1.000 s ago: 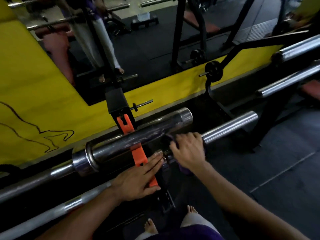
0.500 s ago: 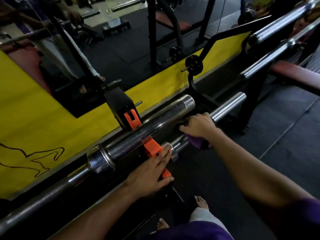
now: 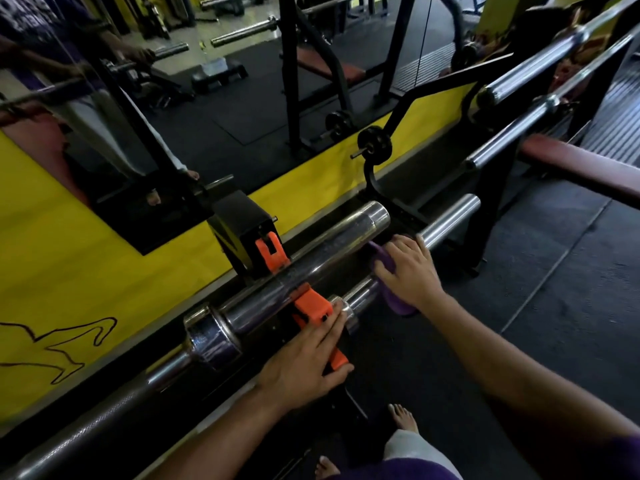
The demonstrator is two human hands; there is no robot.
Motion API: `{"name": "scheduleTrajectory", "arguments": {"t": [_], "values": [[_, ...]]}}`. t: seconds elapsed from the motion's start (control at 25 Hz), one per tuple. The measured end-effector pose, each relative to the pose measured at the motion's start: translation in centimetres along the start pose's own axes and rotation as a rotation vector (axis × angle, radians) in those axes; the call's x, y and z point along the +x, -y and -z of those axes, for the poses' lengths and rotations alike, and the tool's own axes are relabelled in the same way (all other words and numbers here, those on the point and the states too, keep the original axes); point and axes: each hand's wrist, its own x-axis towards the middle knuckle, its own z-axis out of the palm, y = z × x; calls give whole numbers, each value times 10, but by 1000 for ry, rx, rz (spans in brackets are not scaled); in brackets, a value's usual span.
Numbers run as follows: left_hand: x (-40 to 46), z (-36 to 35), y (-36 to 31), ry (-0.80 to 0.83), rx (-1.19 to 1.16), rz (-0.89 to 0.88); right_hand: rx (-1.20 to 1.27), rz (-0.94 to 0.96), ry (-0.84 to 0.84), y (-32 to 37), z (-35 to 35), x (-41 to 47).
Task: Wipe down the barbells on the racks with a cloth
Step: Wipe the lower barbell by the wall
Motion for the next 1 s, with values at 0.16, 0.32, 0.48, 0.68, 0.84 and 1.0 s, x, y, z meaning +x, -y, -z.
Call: {"name": "scheduleTrajectory", "arguments": {"t": [0.16, 0.32, 0.48, 0.68, 0.84, 1.0], "values": [[-1, -2, -1, -17, -96, 44, -123, 105, 208, 53, 1, 16], [-3, -3, 0, -93, -107, 15, 88, 228, 87, 57, -12, -34], [-5, -2, 2, -133, -235, 27, 492, 231, -35, 44, -5, -83], [20, 12, -26, -338, -191, -40, 857, -292, -48, 11, 27, -120], [86, 24, -51, -378, -131, -116, 1158, -807, -338, -54, 62, -105], [156, 27, -65, -292, 30, -119, 1548, -1129, -394, -135, 71, -80]]}}
